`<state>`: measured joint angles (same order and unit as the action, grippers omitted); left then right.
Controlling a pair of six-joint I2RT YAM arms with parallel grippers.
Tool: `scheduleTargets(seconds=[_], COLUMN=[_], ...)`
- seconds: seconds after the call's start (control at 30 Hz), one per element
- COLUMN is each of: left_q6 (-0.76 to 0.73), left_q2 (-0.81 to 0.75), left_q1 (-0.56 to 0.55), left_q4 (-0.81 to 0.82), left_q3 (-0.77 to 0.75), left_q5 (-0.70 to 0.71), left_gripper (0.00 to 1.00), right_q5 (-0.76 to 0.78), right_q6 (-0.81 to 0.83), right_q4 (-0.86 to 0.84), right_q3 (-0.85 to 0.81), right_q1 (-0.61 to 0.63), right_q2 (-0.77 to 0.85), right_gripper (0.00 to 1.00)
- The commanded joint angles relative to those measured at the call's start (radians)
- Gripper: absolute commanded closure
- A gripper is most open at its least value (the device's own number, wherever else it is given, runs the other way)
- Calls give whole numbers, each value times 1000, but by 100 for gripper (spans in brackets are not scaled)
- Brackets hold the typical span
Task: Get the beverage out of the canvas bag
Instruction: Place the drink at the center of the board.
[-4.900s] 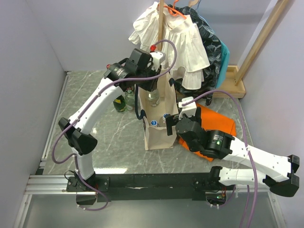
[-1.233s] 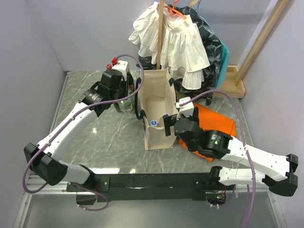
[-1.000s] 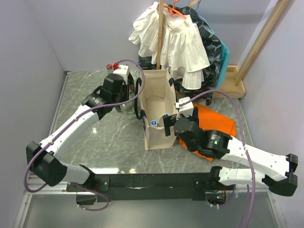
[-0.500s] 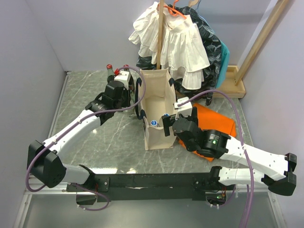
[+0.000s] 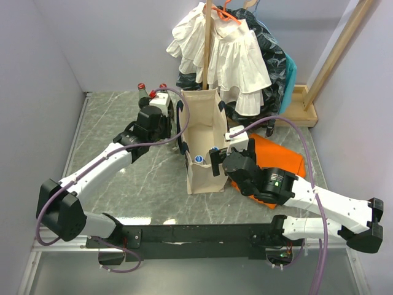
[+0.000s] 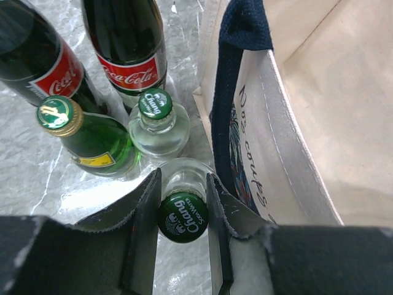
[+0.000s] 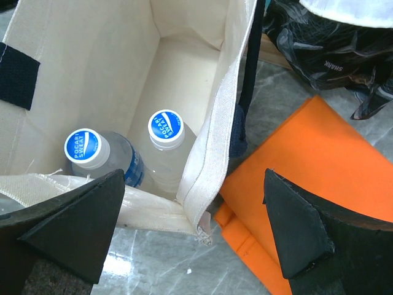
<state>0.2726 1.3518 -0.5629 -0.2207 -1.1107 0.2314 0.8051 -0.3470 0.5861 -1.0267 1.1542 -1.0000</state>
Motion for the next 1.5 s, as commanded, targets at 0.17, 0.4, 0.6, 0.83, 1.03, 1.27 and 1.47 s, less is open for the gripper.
scheduleTargets(seconds=[0.17, 0.4, 0.6, 0.83, 1.03, 1.27, 1.47], left_q6=[2, 7, 8, -4, -10, -7, -6], left_q2=[21, 44, 66, 112, 153, 178, 182], left_q1=[1, 0, -5, -6, -6, -8, -8], left_q4=[207, 240, 253, 256, 227, 182, 162], left_q3=[-1, 20, 23, -6, -43, -69, -72], left_q5=[-27, -23, -14, -17, -14, -18, -15], left_gripper=[99, 99, 99, 99, 99, 88, 75], right_q5=[37, 39, 40, 39, 43, 43, 42], right_q6=[-14, -18, -15, -18, -24, -21, -12], right_q4=[-20, -20, -25, -23, -16, -15, -26], right_q3=[2, 8, 16, 17, 20, 19, 14], right_q1=[6, 6, 6, 6, 6, 6, 4], right_q2=[26, 27, 31, 28, 38, 32, 26], right_gripper=[0, 0, 0, 0, 0, 0, 0])
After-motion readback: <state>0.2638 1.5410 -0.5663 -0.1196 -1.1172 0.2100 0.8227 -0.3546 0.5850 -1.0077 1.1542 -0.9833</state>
